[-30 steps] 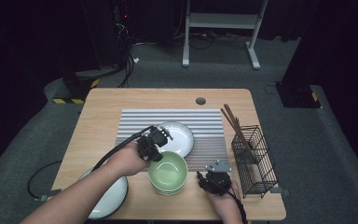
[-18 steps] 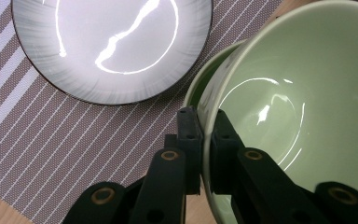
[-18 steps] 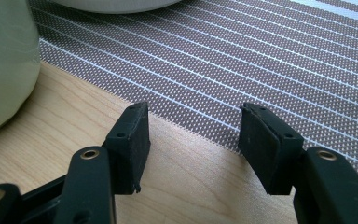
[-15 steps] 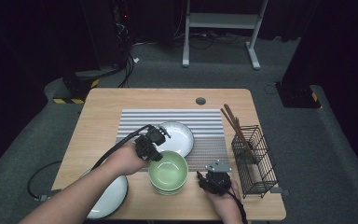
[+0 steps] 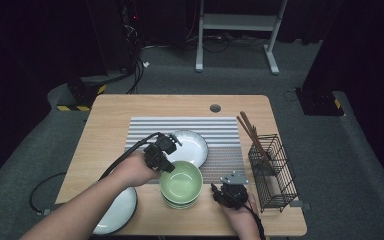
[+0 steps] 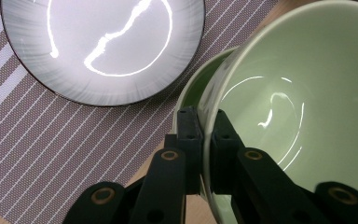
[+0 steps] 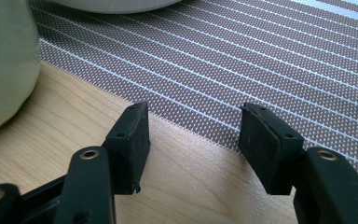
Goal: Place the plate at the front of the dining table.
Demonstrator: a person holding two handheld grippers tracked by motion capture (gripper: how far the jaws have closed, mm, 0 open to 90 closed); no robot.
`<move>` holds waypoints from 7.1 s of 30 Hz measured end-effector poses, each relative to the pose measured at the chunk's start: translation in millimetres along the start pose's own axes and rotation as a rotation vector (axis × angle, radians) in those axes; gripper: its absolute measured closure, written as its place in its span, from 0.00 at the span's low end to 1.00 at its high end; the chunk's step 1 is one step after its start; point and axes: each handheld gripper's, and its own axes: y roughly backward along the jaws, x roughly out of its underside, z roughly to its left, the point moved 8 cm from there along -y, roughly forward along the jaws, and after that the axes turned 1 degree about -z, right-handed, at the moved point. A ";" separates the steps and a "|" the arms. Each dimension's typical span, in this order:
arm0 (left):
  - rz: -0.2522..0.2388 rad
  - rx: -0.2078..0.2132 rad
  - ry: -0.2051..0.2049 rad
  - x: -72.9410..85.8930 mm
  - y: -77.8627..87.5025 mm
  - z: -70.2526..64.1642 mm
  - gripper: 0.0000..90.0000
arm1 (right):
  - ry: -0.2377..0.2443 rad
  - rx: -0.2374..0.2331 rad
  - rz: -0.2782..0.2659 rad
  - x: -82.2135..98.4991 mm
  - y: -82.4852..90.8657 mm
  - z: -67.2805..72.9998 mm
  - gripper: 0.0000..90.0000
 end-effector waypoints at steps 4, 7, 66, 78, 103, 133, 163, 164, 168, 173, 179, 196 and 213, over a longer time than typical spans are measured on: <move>0.006 -0.009 -0.005 0.5 1.0 0.6 0.94 | 0.002 -0.001 0.000 -0.1 -0.2 0.1 0.47; 0.014 -0.013 -0.002 1.1 1.2 1.7 0.94 | 0.002 0.000 0.000 -0.1 -0.1 0.1 0.47; -0.071 0.078 0.168 -6.5 25.9 20.1 0.94 | 0.002 -0.004 0.001 0.0 -0.2 0.5 0.46; -0.094 0.073 0.232 -11.3 28.0 40.2 0.94 | 0.004 -0.005 0.002 0.0 -0.1 0.4 0.46; -0.119 0.057 0.314 -29.9 20.6 70.5 0.94 | 0.004 -0.006 0.001 -0.1 -0.3 0.3 0.46; -0.141 0.054 0.391 -45.4 0.8 88.8 0.94 | 0.008 -0.009 0.001 -0.2 -0.6 0.5 0.45; -0.127 0.061 0.437 -44.9 -23.3 98.9 0.94 | 0.008 -0.013 0.000 -0.3 -0.7 1.0 0.46; -0.128 0.062 0.436 -45.3 -24.2 99.1 0.94 | 0.009 -0.013 0.000 -0.3 -0.7 0.9 0.46; -0.133 0.062 0.443 -46.9 -27.2 101.2 0.94 | 0.009 -0.013 0.000 -0.3 -0.7 1.0 0.46; -0.126 0.060 0.454 -47.5 -32.3 103.5 0.94 | 0.009 -0.013 0.000 -0.3 -0.7 1.0 0.46; -0.111 0.057 0.462 -47.5 -39.1 104.7 0.94 | 0.009 -0.014 0.000 -0.3 -0.6 0.9 0.46; -0.089 0.055 0.491 -49.7 -57.3 106.7 0.94 | 0.011 -0.014 0.000 -0.3 -0.5 1.0 0.46; -0.070 0.052 0.494 -50.0 -69.5 106.7 0.94 | 0.009 -0.016 0.000 -0.3 -0.6 1.1 0.46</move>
